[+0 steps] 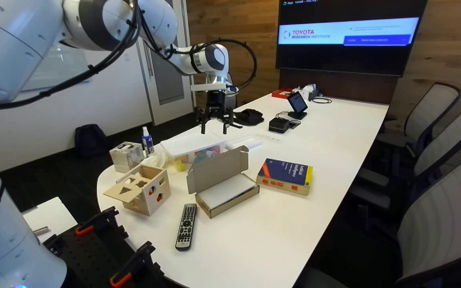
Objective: Close the brown box.
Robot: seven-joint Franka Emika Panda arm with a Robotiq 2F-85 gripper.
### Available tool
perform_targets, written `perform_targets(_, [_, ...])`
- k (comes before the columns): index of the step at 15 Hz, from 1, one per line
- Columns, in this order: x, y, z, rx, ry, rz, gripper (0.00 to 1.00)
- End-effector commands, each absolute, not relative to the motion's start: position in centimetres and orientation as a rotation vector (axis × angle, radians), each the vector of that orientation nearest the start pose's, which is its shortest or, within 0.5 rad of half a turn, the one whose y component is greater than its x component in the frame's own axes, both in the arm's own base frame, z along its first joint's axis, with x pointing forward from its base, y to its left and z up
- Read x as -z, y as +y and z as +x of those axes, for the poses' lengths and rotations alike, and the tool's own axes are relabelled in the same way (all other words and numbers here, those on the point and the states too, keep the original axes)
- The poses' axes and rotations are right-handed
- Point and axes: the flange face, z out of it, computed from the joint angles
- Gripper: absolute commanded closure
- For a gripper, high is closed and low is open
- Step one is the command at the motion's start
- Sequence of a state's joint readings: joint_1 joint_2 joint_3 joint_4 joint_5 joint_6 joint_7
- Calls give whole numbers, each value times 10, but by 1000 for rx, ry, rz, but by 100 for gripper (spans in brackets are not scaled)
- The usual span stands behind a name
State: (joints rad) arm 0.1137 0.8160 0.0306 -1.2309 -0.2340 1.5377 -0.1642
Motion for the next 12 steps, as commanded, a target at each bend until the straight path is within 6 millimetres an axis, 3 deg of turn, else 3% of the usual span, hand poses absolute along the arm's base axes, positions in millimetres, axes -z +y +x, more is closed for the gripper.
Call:
perform_targets(1, [-227,91,698,-873,-731,-3121,0])
perform_targets(6, [-176,108,698,-831,-816,-3053,0])
perform_targets(12, [-136,102,709,-619,-925,-2921,0])
